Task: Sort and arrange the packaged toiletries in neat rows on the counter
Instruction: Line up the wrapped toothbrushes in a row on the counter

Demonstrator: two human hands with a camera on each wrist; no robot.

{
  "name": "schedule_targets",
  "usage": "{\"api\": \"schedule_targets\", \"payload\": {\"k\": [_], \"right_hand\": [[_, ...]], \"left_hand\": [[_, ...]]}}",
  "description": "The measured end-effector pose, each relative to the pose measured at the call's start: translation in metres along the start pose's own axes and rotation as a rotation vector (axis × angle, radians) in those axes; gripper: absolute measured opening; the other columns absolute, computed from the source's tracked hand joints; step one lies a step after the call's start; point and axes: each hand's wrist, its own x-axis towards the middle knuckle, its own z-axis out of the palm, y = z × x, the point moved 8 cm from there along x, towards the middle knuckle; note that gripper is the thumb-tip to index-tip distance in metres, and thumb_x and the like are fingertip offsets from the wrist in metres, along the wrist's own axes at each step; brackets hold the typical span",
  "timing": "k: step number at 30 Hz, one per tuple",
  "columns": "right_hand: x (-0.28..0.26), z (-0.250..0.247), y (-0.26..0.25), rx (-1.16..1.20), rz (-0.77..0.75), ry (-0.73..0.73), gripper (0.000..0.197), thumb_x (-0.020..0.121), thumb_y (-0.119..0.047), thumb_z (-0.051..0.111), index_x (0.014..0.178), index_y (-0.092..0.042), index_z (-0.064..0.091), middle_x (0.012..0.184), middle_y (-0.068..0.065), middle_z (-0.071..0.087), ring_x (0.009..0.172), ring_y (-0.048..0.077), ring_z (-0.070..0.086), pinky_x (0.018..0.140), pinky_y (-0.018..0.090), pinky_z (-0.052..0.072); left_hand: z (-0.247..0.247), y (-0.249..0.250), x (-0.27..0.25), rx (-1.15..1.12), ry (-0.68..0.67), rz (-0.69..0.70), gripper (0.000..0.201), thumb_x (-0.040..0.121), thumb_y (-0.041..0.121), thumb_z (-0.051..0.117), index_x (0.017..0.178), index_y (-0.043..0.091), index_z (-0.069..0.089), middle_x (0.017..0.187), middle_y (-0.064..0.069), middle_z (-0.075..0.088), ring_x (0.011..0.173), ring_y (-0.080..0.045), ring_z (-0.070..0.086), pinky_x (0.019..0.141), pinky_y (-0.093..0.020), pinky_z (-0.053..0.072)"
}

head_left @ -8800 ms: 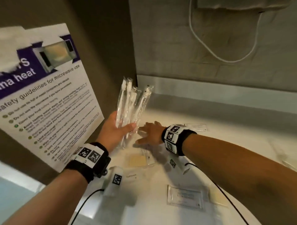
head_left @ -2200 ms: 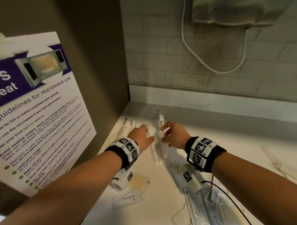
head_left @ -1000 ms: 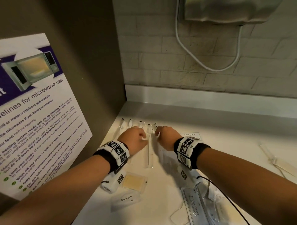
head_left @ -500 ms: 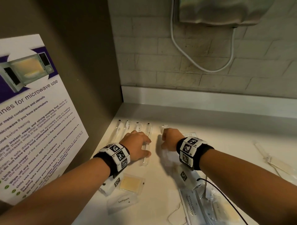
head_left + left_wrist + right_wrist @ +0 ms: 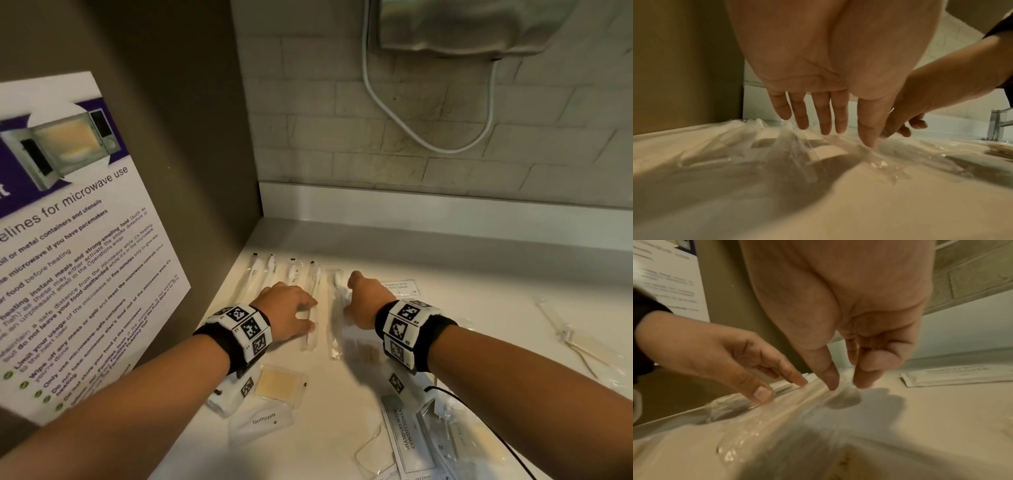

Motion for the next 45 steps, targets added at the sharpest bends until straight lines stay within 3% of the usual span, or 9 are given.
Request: {"api": "schedule_targets", "payload": {"k": [4, 7, 11, 15, 18, 25, 32, 39, 45], "right_hand": [[-0.005, -0.001, -0.026, -0.084, -0.186, 0.084, 0.058, 0.086, -0.016, 0.059, 0.138, -0.016, 0.034, 0.131, 0.010, 0.050, 0.114, 0.030, 0.053, 0.092, 0.042, 0.051], [-0.012, 0.013, -0.057, -0.187, -0.407, 0.058, 0.054, 0.089, -0.033, 0.057, 0.140, -0.021, 0.041, 0.140, 0.007, 0.047, 0.127, 0.028, 0.045, 0.104, 0.044, 0.041], [-0.009, 0.036, -0.087, -0.306, -0.525, -0.022, 0.063, 0.089, -0.055, 0.050, 0.145, -0.027, 0.039, 0.155, 0.000, 0.034, 0.144, 0.024, 0.026, 0.118, 0.050, 0.019], [0.000, 0.060, -0.107, -0.387, -0.503, -0.124, 0.070, 0.091, -0.062, 0.040, 0.151, -0.030, 0.025, 0.161, 0.001, 0.018, 0.150, 0.026, 0.008, 0.120, 0.054, 0.004], [0.002, 0.064, -0.126, -0.427, -0.546, -0.105, 0.055, 0.096, -0.051, 0.036, 0.147, -0.028, 0.035, 0.157, 0.002, 0.030, 0.147, 0.027, 0.019, 0.118, 0.053, 0.010], [0.015, 0.081, -0.143, -0.473, -0.507, -0.082, 0.039, 0.094, -0.033, 0.043, 0.128, -0.019, 0.055, 0.131, 0.004, 0.055, 0.131, 0.026, 0.041, 0.114, 0.053, 0.014], [0.004, 0.083, -0.147, -0.500, -0.536, -0.077, 0.044, 0.094, -0.033, 0.037, 0.135, -0.022, 0.049, 0.130, 0.003, 0.056, 0.128, 0.025, 0.045, 0.116, 0.052, 0.013], [0.003, 0.082, -0.144, -0.439, -0.524, -0.057, 0.038, 0.092, -0.030, 0.041, 0.126, -0.024, 0.054, 0.120, 0.001, 0.061, 0.123, 0.025, 0.051, 0.116, 0.051, 0.016], [0.000, 0.082, -0.145, -0.415, -0.522, -0.089, 0.042, 0.093, -0.030, 0.043, 0.134, -0.023, 0.049, 0.128, 0.002, 0.057, 0.128, 0.024, 0.047, 0.118, 0.051, 0.014]], "left_hand": [[-0.026, -0.013, -0.011, -0.258, 0.163, -0.077, 0.042, 0.084, 0.040, 0.069, 0.125, 0.034, 0.061, 0.131, 0.010, 0.055, 0.112, -0.011, 0.058, 0.093, -0.031, 0.051], [-0.054, -0.041, -0.017, -0.233, 0.252, -0.178, 0.034, 0.092, 0.030, 0.062, 0.125, 0.028, 0.062, 0.137, 0.000, 0.055, 0.118, -0.022, 0.058, 0.101, -0.035, 0.047], [-0.052, -0.081, -0.021, -0.105, 0.124, -0.309, 0.039, 0.096, 0.014, 0.049, 0.135, 0.015, 0.055, 0.139, -0.009, 0.055, 0.124, -0.028, 0.054, 0.105, -0.035, 0.043], [-0.031, -0.093, -0.026, 0.090, -0.009, -0.326, 0.034, 0.097, 0.018, 0.044, 0.129, 0.013, 0.054, 0.134, -0.013, 0.057, 0.118, -0.029, 0.057, 0.098, -0.035, 0.046], [-0.027, -0.095, -0.025, 0.158, 0.018, -0.318, 0.042, 0.099, 0.025, 0.047, 0.139, 0.013, 0.048, 0.142, -0.010, 0.052, 0.127, -0.027, 0.052, 0.105, -0.036, 0.043], [-0.031, -0.093, -0.022, 0.270, 0.060, -0.295, 0.040, 0.099, 0.028, 0.046, 0.134, 0.010, 0.050, 0.135, -0.012, 0.056, 0.122, -0.028, 0.055, 0.101, -0.035, 0.044], [-0.032, -0.095, -0.022, 0.278, 0.068, -0.300, 0.041, 0.098, 0.031, 0.045, 0.133, 0.012, 0.054, 0.135, -0.012, 0.057, 0.123, -0.027, 0.055, 0.103, -0.036, 0.045], [-0.031, -0.096, -0.022, 0.275, 0.063, -0.300, 0.039, 0.096, 0.028, 0.047, 0.132, 0.014, 0.054, 0.133, -0.011, 0.057, 0.119, -0.026, 0.057, 0.097, -0.034, 0.047], [-0.031, -0.099, -0.023, 0.216, 0.069, -0.311, 0.042, 0.097, 0.031, 0.047, 0.135, 0.015, 0.053, 0.137, -0.010, 0.055, 0.124, -0.027, 0.054, 0.101, -0.034, 0.045]]}}
